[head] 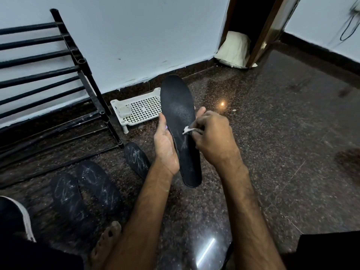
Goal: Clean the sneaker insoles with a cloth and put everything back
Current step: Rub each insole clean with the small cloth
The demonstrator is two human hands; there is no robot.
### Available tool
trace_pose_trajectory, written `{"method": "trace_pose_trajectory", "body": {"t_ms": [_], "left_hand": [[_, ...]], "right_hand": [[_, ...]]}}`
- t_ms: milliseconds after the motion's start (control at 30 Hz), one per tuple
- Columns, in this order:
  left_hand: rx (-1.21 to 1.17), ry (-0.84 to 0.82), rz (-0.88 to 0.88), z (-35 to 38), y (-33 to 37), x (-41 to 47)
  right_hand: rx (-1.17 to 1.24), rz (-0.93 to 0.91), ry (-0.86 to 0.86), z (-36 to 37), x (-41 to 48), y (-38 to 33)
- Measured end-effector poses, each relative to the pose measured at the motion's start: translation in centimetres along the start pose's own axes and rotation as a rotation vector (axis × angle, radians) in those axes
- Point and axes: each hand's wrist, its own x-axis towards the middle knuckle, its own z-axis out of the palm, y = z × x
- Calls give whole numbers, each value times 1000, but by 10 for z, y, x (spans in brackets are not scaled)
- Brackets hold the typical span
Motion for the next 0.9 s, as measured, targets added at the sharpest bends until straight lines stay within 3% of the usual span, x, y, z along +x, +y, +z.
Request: {"method": "trace_pose_trajectory", "body": {"t_ms": [100,167,267,300,400,467,633,800,900], "left_hand": [[23,48,4,-4,2,0],[38,54,3,-3,1,1],[73,73,24,4,0,-1],[82,92,36,3,1,-2],[31,119,25,-4,5,-2],[76,140,34,-5,3,-1],[155,156,56,-1,0,-1],[77,199,32,-5,2,0],[120,147,57,0,0,-1]], "right_hand": [[14,29,-249,-1,-2,-1],[20,26,-193,-1,0,-1],[46,-15,35,2,5,-3],[48,-17,11,3,4,-5],[75,3,-280,-3,-4,-9],[91,24,-363,-8,-7,-8],[25,-38,-10,4,1,-2],[135,-29,-323,-4,-10,-4],[113,-40,-78,1,-2,-2]]}}
